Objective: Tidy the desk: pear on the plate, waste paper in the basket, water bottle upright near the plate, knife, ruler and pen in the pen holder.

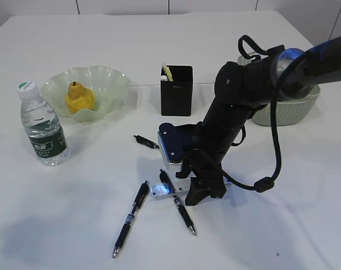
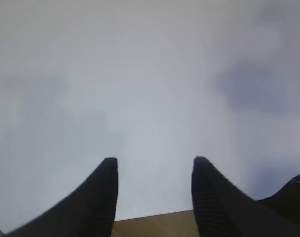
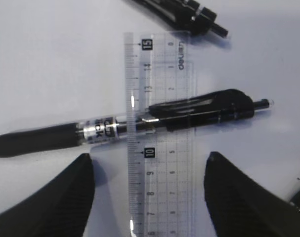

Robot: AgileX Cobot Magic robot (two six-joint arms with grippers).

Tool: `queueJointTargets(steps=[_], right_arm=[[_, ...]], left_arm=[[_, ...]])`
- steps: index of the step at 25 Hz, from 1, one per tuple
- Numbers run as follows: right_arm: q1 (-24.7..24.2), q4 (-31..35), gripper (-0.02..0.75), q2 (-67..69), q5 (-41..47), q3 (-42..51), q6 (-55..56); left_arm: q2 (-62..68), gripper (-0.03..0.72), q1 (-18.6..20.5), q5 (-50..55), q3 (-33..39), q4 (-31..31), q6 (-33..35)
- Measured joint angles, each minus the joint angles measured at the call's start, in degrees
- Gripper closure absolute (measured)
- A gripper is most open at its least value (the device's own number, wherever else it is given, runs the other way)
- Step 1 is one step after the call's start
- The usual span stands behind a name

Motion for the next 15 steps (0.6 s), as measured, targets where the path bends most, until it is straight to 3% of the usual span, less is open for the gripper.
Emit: queueJointTargets(steps=[15], right_arm=[[0.00,-0.21,0.192,0.00,0.00,0.00,1.32]], left_arm=[[0.00,0.347,0.00,0.00,0.00,0.00,0.00]])
